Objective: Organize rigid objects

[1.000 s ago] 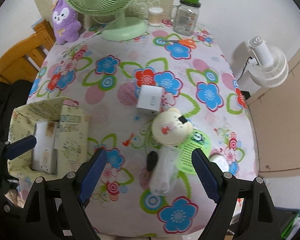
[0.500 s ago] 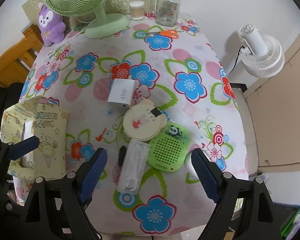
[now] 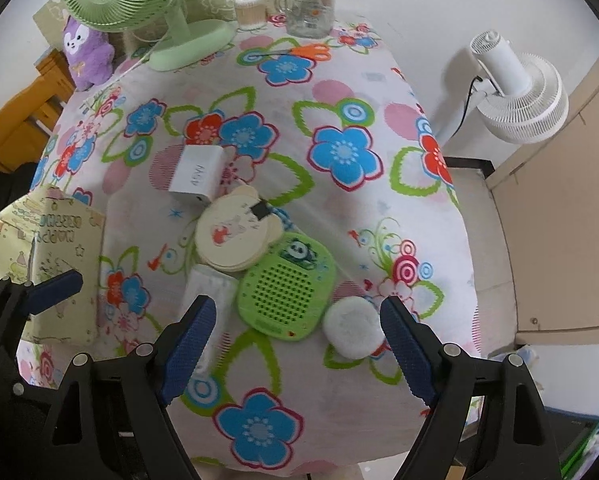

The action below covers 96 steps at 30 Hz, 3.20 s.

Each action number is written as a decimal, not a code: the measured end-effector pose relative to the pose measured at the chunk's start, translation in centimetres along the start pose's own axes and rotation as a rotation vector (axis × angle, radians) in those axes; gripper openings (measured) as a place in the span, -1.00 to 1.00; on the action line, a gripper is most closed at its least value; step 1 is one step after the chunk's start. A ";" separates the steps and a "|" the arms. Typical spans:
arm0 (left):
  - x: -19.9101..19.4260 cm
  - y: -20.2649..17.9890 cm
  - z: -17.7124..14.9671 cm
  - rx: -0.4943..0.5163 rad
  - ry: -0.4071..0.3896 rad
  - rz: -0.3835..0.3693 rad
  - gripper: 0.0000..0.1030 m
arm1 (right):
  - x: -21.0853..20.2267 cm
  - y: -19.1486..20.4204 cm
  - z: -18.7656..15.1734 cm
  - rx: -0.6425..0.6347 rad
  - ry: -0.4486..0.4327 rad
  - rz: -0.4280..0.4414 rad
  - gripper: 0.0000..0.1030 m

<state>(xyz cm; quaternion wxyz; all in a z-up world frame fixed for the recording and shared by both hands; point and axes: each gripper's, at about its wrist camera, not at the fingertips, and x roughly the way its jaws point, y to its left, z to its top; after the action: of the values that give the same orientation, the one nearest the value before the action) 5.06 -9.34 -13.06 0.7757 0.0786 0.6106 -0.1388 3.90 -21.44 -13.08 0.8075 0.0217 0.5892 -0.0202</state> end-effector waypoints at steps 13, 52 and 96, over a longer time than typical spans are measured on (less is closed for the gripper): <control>3.2 -1.6 -0.6 -0.045 0.048 0.017 0.91 | 3.1 -3.3 -1.3 0.001 0.057 0.003 0.68; 5.3 -3.2 -1.1 -0.061 0.059 0.053 -0.30 | 8.3 -4.2 -2.7 -0.055 0.136 -0.007 0.08; -10.8 5.7 -1.3 -0.096 -0.183 0.087 -0.30 | -9.0 7.2 1.6 -0.091 -0.149 0.030 0.08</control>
<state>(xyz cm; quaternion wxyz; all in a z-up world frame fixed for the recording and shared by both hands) 3.31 -2.26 -3.19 0.8364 0.0546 0.5392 -0.0823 3.08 -14.33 -3.98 0.8495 -0.0079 0.5273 0.0170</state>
